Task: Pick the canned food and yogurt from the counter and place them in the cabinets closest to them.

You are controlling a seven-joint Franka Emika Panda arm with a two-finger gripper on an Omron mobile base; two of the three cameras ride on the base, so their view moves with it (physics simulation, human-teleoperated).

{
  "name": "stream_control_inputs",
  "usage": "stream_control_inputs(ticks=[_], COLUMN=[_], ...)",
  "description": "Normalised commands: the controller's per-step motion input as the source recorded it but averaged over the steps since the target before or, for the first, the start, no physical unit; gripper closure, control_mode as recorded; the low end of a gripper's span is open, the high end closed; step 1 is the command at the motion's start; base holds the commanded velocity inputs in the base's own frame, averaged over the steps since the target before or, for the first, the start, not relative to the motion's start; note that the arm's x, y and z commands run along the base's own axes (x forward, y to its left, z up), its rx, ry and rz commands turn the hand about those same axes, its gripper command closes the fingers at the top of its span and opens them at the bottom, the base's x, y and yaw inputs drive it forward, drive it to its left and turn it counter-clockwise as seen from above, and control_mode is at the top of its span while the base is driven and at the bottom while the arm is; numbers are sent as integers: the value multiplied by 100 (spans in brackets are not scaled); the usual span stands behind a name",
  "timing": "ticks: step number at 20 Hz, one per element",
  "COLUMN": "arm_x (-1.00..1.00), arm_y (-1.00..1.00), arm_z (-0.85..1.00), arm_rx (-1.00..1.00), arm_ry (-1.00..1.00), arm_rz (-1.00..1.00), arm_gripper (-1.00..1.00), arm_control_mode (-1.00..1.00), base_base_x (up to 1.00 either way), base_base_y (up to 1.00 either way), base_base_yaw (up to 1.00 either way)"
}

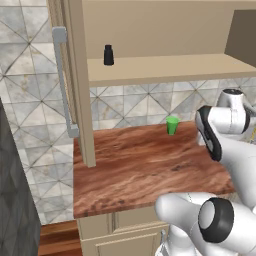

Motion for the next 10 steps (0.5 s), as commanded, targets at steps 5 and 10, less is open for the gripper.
stream_control_inputs(ticks=[5,10], arm_x=[-7,-4], arm_y=[0,0], arm_z=[83,81], arm_rx=[0,0], arm_ry=[0,0], arm_rz=[3,4], arm_gripper=[100,100], arm_control_mode=[-100,-100], base_base_x=[0,0], base_base_y=[0,0], base_base_yaw=[0,0])
